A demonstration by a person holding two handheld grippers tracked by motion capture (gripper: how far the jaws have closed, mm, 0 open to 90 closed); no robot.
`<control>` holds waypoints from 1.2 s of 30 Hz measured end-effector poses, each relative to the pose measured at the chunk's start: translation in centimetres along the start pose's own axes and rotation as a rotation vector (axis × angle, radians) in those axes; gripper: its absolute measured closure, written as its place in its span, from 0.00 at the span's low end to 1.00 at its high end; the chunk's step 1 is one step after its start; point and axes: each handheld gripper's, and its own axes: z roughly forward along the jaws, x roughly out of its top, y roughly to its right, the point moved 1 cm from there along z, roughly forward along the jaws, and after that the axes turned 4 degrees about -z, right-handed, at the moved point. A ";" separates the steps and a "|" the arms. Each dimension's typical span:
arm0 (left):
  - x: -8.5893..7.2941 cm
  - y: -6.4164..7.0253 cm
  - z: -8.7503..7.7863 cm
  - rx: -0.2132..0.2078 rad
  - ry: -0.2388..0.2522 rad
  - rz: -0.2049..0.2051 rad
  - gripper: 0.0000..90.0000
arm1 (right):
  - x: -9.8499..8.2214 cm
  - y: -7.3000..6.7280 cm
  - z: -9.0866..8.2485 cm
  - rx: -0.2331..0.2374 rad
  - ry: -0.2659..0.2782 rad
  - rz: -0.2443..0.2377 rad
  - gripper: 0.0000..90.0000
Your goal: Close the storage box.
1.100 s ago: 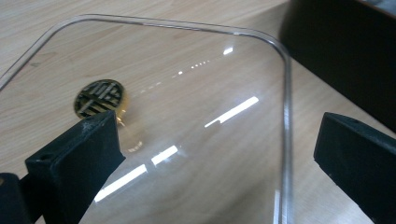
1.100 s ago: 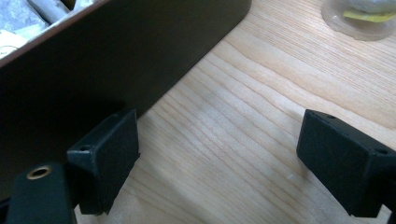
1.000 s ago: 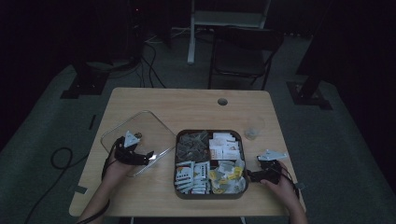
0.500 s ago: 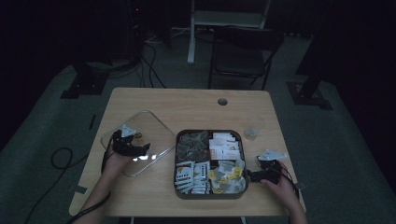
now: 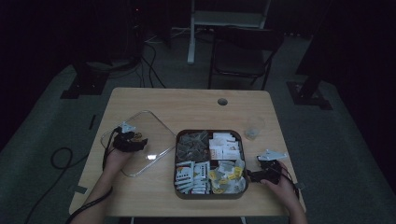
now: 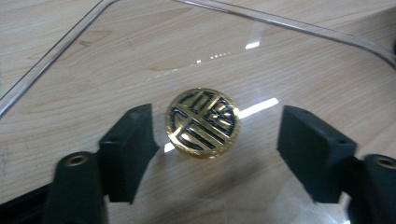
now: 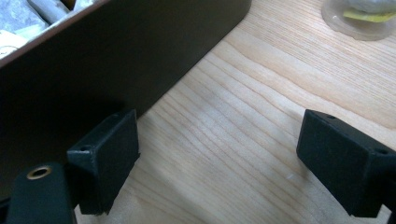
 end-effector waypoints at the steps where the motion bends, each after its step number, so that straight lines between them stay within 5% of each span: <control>1: 0.0 -0.1 0.1 0.009 -0.010 -0.014 0.38 | 0.0 0.0 0.0 0.000 0.000 0.000 0.14; 5: 0.2 -0.3 0.3 0.046 -0.009 -0.038 0.48 | 0.0 0.0 0.0 0.000 0.000 0.000 0.14; 13: 0.4 0.1 0.4 0.062 0.007 0.001 0.65 | 0.0 0.0 0.0 -0.001 0.000 -0.001 0.14; 25: 0.7 0.3 0.1 0.073 -0.009 0.002 0.66 | 0.0 0.0 0.0 0.001 0.001 0.001 0.14; 36: 2.2 0.0 -2.7 0.082 0.027 0.010 0.67 | 0.0 0.0 0.0 0.001 0.001 0.001 0.14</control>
